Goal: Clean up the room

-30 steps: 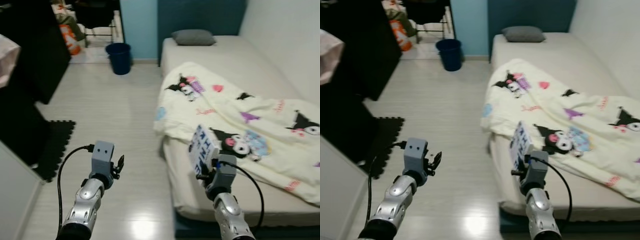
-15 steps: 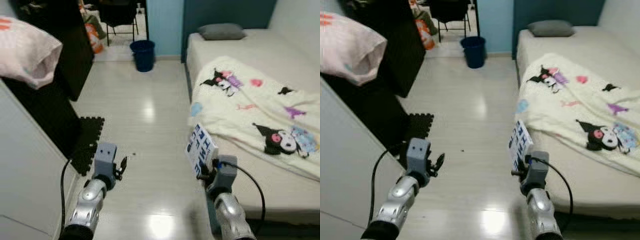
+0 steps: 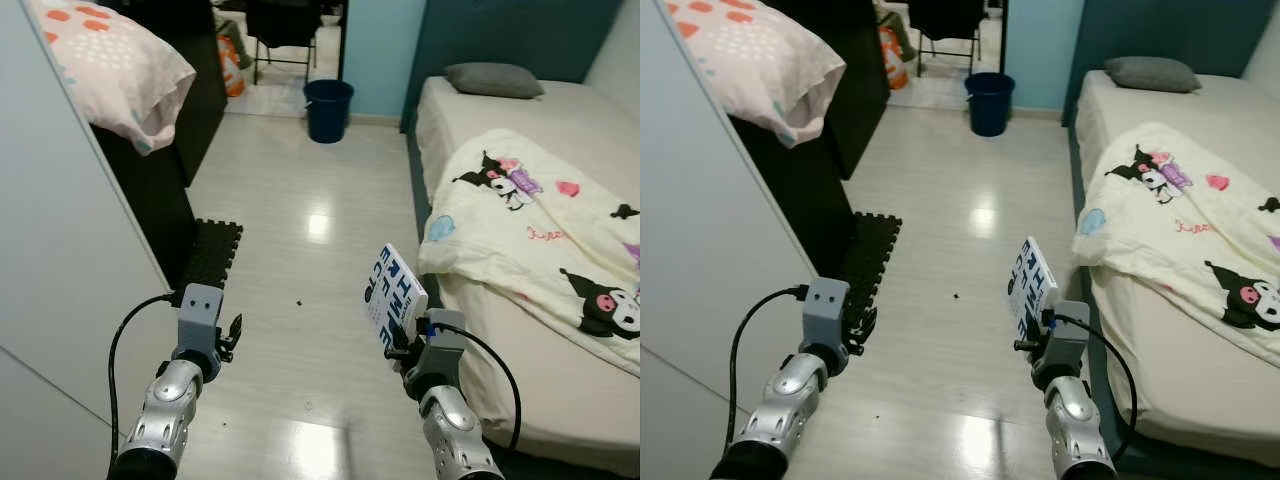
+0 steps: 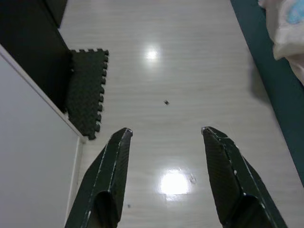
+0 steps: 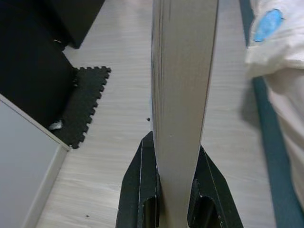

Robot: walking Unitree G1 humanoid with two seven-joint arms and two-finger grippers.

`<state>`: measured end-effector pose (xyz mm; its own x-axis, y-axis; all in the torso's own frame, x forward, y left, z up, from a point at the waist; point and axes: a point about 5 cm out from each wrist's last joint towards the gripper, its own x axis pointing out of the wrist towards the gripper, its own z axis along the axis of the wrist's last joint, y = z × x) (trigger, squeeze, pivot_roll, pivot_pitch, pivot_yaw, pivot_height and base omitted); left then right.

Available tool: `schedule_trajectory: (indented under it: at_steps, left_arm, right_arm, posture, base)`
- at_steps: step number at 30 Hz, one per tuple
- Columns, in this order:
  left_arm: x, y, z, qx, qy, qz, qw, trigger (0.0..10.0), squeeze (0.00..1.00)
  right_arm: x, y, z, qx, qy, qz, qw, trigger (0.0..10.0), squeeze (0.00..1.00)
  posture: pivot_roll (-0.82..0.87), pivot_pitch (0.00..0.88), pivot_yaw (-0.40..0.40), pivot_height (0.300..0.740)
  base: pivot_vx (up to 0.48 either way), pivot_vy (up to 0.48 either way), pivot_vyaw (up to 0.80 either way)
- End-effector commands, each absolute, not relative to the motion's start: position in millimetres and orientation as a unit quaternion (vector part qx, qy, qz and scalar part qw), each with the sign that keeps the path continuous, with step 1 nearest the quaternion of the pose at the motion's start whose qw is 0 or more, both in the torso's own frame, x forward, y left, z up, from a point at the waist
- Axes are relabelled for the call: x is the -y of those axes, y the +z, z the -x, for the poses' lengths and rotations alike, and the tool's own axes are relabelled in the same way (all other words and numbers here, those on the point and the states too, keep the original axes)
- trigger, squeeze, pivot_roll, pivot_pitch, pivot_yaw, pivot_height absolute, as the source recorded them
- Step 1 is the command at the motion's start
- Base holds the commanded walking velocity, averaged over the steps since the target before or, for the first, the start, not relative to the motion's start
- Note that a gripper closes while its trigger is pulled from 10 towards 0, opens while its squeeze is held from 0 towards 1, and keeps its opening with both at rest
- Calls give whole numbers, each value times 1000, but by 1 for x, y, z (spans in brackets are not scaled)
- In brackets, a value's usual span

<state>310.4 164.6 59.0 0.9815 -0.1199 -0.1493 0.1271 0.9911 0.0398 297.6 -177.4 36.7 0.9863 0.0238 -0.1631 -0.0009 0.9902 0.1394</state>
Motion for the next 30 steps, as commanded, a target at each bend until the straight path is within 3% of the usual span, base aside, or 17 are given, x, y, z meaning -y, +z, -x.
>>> schedule_trajectory:
  at_steps: [1, 18, 30]
  left_arm:
    - [-166, 58, -309, -75, -59, -28, 995, 10000, 0]
    - [-171, 63, -310, -60, -35, 3, 998, 10000, 0]
    - [-170, 65, -311, -57, -36, 7, 998, 10000, 0]
  right_arm:
    - [181, 38, -297, -73, -3, -75, 994, 10000, 0]
    - [181, 40, -301, -69, -3, -73, 995, 10000, 0]
    - [181, 42, -303, -68, -3, -74, 995, 10000, 0]
  posture:
    - [62, 140, 8, 740]
    - [60, 133, 7, 740]
    - [58, 129, 8, 740]
  base:
    - [0, 0, 0]
    - [0, 0, 0]
    - [327, 0, 0]
